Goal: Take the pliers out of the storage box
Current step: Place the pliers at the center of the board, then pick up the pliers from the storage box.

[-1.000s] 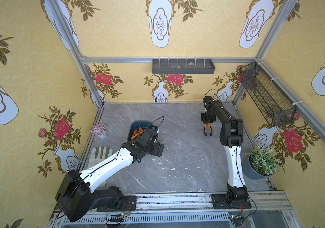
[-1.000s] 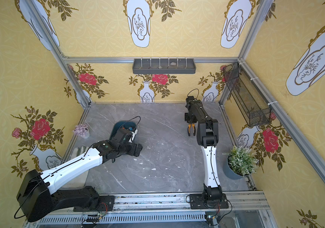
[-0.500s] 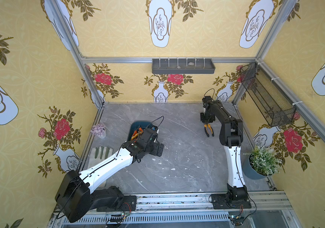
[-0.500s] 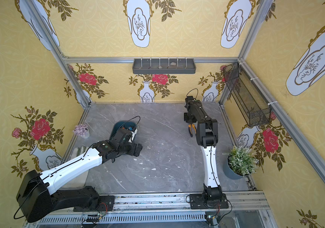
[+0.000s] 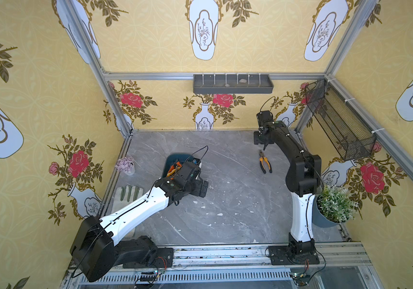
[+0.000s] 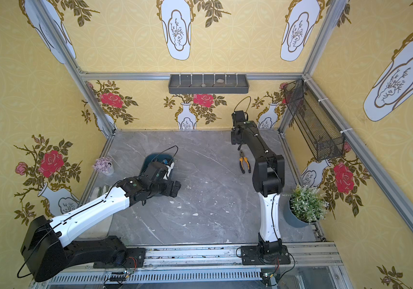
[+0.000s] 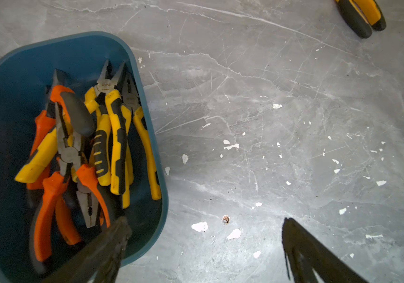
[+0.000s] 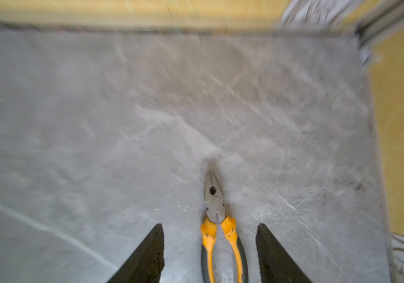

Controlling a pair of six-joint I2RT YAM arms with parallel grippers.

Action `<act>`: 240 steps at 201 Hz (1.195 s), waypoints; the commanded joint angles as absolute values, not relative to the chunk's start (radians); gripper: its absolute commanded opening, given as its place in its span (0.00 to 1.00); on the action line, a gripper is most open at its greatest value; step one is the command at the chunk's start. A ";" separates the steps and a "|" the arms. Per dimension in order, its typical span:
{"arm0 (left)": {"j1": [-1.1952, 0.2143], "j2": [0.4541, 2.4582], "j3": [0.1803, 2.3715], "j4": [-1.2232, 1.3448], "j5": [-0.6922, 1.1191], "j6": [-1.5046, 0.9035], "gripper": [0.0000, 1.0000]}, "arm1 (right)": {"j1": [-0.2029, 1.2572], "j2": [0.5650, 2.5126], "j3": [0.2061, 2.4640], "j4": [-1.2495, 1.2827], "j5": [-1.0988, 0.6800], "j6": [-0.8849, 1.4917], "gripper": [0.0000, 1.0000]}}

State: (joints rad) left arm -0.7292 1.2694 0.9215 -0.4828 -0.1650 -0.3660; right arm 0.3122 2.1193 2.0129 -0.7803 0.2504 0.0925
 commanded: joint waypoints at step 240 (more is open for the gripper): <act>-0.457 1.618 1.250 -0.777 -0.178 -0.441 0.68 | 0.681 1.191 1.192 -0.686 0.220 0.329 0.62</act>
